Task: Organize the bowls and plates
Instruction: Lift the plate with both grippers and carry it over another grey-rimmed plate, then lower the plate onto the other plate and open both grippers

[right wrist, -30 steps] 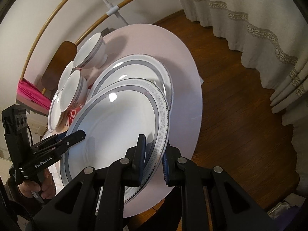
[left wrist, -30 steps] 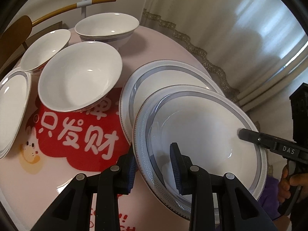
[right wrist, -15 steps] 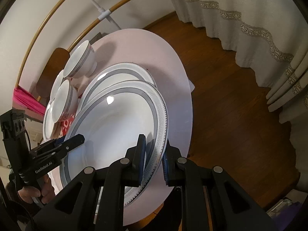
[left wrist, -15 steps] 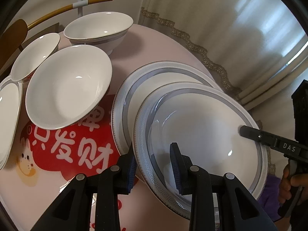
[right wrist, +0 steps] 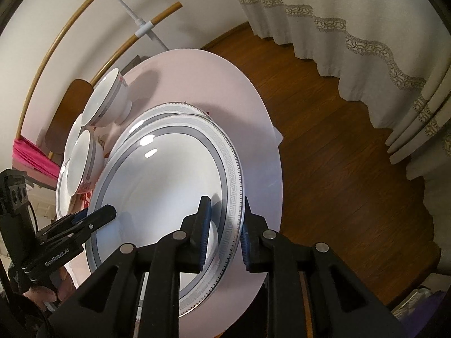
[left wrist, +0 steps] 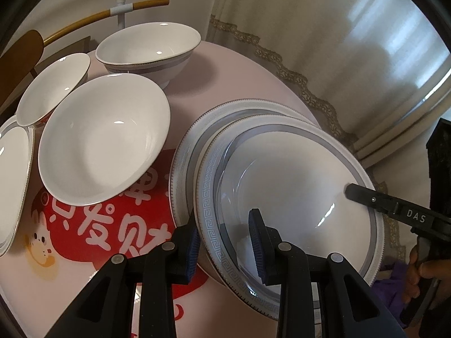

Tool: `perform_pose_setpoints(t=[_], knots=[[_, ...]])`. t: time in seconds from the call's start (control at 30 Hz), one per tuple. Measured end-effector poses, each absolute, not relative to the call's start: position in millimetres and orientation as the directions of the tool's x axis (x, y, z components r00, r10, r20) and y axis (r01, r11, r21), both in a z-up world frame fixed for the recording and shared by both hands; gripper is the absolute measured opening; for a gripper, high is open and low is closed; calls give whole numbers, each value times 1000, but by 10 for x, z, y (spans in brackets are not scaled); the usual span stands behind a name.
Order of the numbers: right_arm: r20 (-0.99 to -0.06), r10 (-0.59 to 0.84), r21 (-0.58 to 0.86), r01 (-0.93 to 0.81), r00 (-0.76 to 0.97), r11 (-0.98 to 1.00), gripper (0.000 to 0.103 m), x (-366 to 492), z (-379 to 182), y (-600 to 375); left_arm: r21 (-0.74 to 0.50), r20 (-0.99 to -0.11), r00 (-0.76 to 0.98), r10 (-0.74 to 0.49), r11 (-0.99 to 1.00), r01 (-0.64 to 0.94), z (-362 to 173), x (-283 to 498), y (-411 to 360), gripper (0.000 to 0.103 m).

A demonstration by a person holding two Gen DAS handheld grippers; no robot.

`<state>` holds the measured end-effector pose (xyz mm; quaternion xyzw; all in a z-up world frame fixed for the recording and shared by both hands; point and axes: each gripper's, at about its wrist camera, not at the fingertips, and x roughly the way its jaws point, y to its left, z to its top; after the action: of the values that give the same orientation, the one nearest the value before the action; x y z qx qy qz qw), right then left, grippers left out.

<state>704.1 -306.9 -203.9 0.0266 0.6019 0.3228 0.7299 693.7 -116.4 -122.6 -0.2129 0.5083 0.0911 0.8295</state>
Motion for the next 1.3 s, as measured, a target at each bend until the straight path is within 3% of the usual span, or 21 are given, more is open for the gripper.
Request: perform_pose_setpoints(t=[0.63,1.3], knots=[[-819,572,510,-401,44,761,22,7140,-2236,-2981,-242,-866,500,-19,890,-386,-1143,6787,-1143,29],[-806,591,524,-407,47,748,23,7156,-2292,-2929,-134,-889,454,68,908,-398,-1119,6818,-1273,32]])
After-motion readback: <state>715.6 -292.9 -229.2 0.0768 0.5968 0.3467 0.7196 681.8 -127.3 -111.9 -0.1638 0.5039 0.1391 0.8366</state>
